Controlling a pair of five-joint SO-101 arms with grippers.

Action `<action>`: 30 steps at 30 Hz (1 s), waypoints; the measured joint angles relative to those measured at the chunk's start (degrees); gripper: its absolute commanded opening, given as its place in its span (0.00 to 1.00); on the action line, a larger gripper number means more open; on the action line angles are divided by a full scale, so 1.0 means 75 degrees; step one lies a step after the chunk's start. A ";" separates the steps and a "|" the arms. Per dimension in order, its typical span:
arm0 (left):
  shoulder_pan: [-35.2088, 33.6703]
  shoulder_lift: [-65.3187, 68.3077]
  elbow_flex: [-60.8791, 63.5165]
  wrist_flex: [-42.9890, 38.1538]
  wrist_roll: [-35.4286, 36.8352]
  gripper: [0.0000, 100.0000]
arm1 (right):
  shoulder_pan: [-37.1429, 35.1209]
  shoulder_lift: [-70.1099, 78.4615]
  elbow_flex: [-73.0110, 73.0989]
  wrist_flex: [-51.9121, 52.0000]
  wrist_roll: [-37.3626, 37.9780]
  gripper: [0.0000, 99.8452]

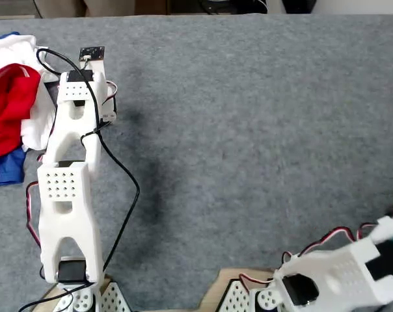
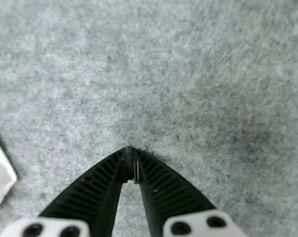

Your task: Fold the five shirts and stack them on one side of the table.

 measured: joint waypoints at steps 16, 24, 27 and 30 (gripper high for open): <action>0.0000 0.0000 0.0000 0.0000 0.0000 0.02 | 0.0574 0.0445 0.0000 -0.0985 0.0516 0.00; 0.0000 0.0000 0.0000 0.0000 0.0000 0.02 | 0.0012 0.0762 -0.0223 -0.1196 0.0516 0.00; 0.0000 0.0000 0.0000 0.0000 0.0000 0.02 | -0.0668 0.0762 -0.0797 -0.1196 0.0481 0.00; 0.0000 0.0000 0.0000 0.0000 0.0000 0.02 | -0.1090 0.0762 -0.1383 -0.1196 0.0328 0.00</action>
